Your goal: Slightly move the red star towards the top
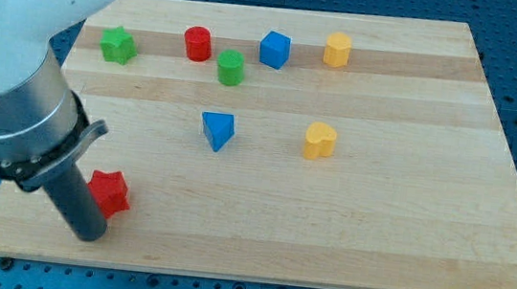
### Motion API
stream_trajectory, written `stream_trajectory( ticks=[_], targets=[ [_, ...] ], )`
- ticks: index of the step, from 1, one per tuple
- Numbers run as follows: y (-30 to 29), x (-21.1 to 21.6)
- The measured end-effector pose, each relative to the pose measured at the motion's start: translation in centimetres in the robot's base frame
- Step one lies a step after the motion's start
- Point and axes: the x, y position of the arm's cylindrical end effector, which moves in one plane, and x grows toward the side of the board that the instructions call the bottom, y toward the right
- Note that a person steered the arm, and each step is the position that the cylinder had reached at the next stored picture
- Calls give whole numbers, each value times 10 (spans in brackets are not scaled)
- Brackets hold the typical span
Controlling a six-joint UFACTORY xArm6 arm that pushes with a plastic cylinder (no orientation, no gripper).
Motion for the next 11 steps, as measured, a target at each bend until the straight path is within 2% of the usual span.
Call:
stream_trajectory(
  ticks=[2,4,6,8,9,11],
  targets=[
    [30,-26],
    [-6,-52],
    [4,4],
    [-19,-31],
    [-28,-35],
    [-26,-74]
  ],
)
